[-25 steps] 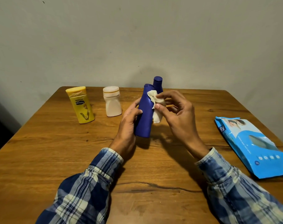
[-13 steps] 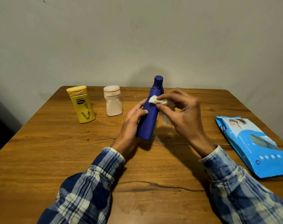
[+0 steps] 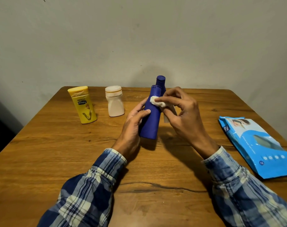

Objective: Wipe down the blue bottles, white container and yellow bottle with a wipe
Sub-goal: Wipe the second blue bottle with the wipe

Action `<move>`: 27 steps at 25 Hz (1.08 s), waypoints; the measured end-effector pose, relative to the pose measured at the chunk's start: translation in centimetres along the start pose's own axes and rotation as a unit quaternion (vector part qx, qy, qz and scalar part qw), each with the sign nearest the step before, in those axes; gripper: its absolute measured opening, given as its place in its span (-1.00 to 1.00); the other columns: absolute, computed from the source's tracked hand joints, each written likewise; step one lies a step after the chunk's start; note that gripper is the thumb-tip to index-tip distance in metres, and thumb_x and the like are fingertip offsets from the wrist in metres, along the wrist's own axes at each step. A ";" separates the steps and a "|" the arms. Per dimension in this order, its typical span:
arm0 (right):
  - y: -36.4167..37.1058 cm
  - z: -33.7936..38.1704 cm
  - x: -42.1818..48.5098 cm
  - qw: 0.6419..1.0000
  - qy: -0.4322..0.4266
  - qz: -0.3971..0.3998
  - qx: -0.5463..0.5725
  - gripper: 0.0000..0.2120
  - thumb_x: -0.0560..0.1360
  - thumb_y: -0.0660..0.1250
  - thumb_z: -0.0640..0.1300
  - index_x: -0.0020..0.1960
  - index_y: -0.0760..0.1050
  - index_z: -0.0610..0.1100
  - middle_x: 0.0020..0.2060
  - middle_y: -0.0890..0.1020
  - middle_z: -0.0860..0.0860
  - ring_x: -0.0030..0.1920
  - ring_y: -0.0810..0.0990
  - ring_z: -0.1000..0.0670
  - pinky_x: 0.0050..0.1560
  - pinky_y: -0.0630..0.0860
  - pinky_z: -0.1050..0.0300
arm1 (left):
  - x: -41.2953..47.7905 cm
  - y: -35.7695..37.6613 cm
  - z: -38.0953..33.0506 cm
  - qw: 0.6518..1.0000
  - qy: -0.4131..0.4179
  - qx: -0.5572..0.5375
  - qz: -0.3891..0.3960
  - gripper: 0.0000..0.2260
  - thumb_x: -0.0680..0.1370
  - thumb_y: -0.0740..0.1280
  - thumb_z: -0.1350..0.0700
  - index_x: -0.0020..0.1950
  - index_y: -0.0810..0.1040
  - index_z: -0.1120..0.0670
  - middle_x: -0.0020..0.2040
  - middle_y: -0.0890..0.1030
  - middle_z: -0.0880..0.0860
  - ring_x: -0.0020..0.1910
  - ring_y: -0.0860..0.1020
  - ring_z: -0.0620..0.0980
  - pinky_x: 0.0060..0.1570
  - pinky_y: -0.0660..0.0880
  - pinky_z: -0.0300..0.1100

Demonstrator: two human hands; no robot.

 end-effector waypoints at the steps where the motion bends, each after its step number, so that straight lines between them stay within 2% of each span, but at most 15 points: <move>1: 0.7 0.3 0.0 0.998 -0.021 0.052 0.008 -0.73 0.47 0.45 -0.38 0.14 0.68 -0.19 0.02 0.57 -0.07 0.04 0.55 0.05 0.04 0.46 0.39 | 0.2 -0.4 -0.1 1.000 -0.003 -0.025 -0.004 -0.60 0.62 0.30 0.20 0.47 0.50 0.00 0.31 0.65 0.12 0.23 0.63 0.12 0.25 0.55 0.04; 3: 2.2 1.0 -0.6 0.987 -0.046 0.153 0.024 -0.76 0.46 0.46 -0.35 0.10 0.69 -0.18 0.00 0.58 -0.03 0.01 0.55 0.07 0.01 0.45 0.37 | 0.6 -1.0 -0.5 0.996 -0.006 -0.083 -0.009 -0.59 0.62 0.28 0.23 0.48 0.47 0.05 0.34 0.61 0.21 0.29 0.60 0.20 0.35 0.50 0.12; 4: 2.4 1.1 -0.7 0.985 -0.046 0.165 0.028 -0.77 0.46 0.47 -0.34 0.10 0.69 -0.18 0.00 0.59 -0.02 0.00 0.55 0.07 0.00 0.46 0.35 | 0.7 -1.2 -0.7 0.995 -0.011 -0.103 -0.008 -0.58 0.62 0.27 0.24 0.49 0.46 0.07 0.35 0.59 0.24 0.29 0.59 0.21 0.35 0.50 0.12; 7: 0.5 -0.1 0.0 0.998 0.013 0.041 0.040 -0.75 0.46 0.48 -0.33 0.13 0.68 -0.16 0.01 0.59 -0.04 0.04 0.57 0.04 -0.03 0.58 0.19 | 0.3 -0.6 -0.3 0.993 -0.039 -0.115 -0.004 -0.57 0.57 0.30 0.22 0.46 0.49 0.08 0.35 0.58 0.25 0.32 0.57 0.19 0.38 0.44 0.13; 9: 0.0 -0.4 0.0 0.998 0.034 0.020 0.046 -0.76 0.48 0.48 -0.28 0.14 0.68 -0.14 0.03 0.58 -0.03 0.07 0.58 0.04 -0.04 0.62 0.12 | 0.1 -0.4 -0.1 0.992 -0.047 -0.118 -0.006 -0.57 0.55 0.32 0.21 0.43 0.52 0.08 0.33 0.60 0.24 0.28 0.58 0.17 0.38 0.43 0.14; 12: 2.6 1.2 -0.9 0.981 -0.015 0.188 0.037 -0.81 0.47 0.46 -0.22 0.08 0.70 -0.13 0.01 0.58 0.01 0.02 0.56 0.06 -0.03 0.58 0.18 | 0.3 -1.1 -1.0 0.987 -0.030 -0.156 -0.025 -0.65 0.56 0.29 0.19 0.34 0.55 0.05 0.27 0.64 0.24 0.18 0.64 0.16 0.21 0.58 0.08; 13: 3.2 1.6 -1.2 0.975 -0.026 0.217 0.027 -0.81 0.47 0.47 -0.22 0.08 0.70 -0.13 0.00 0.58 0.01 0.00 0.55 0.07 -0.03 0.57 0.19 | 0.5 -1.4 -1.2 0.987 -0.024 -0.156 -0.031 -0.66 0.57 0.28 0.18 0.35 0.55 0.05 0.26 0.64 0.24 0.15 0.65 0.15 0.15 0.61 0.06; 14: 3.1 1.6 -1.1 0.979 -0.025 0.203 0.027 -0.80 0.47 0.47 -0.23 0.09 0.69 -0.13 -0.01 0.58 0.01 0.00 0.55 0.06 -0.04 0.57 0.20 | 0.6 -1.4 -1.3 0.987 -0.022 -0.154 -0.030 -0.65 0.59 0.27 0.18 0.37 0.54 0.05 0.29 0.62 0.24 0.16 0.64 0.16 0.16 0.61 0.07; 17: 0.7 0.5 -0.2 0.999 0.017 0.040 0.026 -0.76 0.47 0.48 -0.29 0.13 0.69 -0.16 -0.01 0.58 -0.04 0.01 0.57 0.04 -0.08 0.58 0.21 | 0.5 -0.7 -0.5 0.988 -0.040 -0.150 0.001 -0.61 0.60 0.29 0.21 0.43 0.51 0.07 0.36 0.57 0.27 0.33 0.56 0.21 0.39 0.46 0.14; 18: 0.4 0.4 -0.2 0.999 0.022 0.016 0.016 -0.75 0.47 0.48 -0.30 0.13 0.68 -0.16 -0.01 0.58 -0.05 0.01 0.57 0.04 -0.08 0.58 0.20 | 0.4 -0.5 -0.2 0.988 -0.042 -0.150 0.008 -0.61 0.60 0.29 0.22 0.43 0.51 0.08 0.36 0.58 0.26 0.36 0.54 0.21 0.42 0.43 0.15; 19: 0.5 0.6 -0.2 0.999 0.012 0.031 0.011 -0.77 0.47 0.48 -0.29 0.13 0.69 -0.16 -0.01 0.58 -0.05 0.00 0.57 0.03 -0.07 0.58 0.19 | 0.4 -0.4 -0.2 0.987 -0.040 -0.155 0.011 -0.62 0.60 0.29 0.23 0.43 0.51 0.08 0.35 0.59 0.26 0.36 0.55 0.21 0.42 0.43 0.16; 22: 2.7 2.0 -1.0 0.980 -0.028 0.197 0.007 -0.82 0.48 0.46 -0.23 0.08 0.69 -0.17 -0.02 0.57 0.01 -0.03 0.54 0.07 -0.04 0.52 0.29 | 0.5 -0.7 -0.8 0.986 -0.020 -0.166 0.006 -0.66 0.63 0.26 0.23 0.40 0.53 0.08 0.31 0.62 0.24 0.20 0.63 0.17 0.29 0.52 0.11; 23: 2.9 2.0 -1.1 0.976 -0.025 0.215 0.013 -0.82 0.48 0.47 -0.22 0.07 0.69 -0.16 -0.03 0.57 0.03 -0.03 0.54 0.09 -0.04 0.50 0.31 | 0.6 -1.0 -0.9 0.987 -0.016 -0.163 -0.006 -0.68 0.62 0.26 0.23 0.37 0.54 0.08 0.29 0.63 0.24 0.15 0.64 0.15 0.24 0.55 0.08; 25: 1.9 1.0 -0.5 0.989 0.017 0.142 0.043 -0.80 0.47 0.49 -0.22 0.10 0.69 -0.16 -0.02 0.60 0.04 -0.02 0.57 0.10 -0.05 0.55 0.28 | 0.8 -1.2 -0.6 0.983 -0.034 -0.182 -0.005 -0.66 0.62 0.27 0.21 0.40 0.51 0.08 0.26 0.63 0.25 0.10 0.65 0.14 0.17 0.58 0.05; 27: 0.8 -0.2 -0.2 0.994 0.067 0.045 0.068 -0.77 0.47 0.49 -0.25 0.13 0.67 -0.17 0.02 0.62 0.00 0.03 0.62 0.08 -0.01 0.64 0.16 | 0.6 -0.8 -0.2 0.979 -0.059 -0.196 0.018 -0.59 0.62 0.29 0.15 0.48 0.44 0.11 0.17 0.65 0.22 -0.02 0.65 0.10 0.00 0.64 -0.02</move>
Point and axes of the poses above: each hand's wrist, its own x-axis towards the middle knuckle, its own y-axis out of the palm, z = x × y, the point moved 6 cm from there along x, towards the middle knuckle
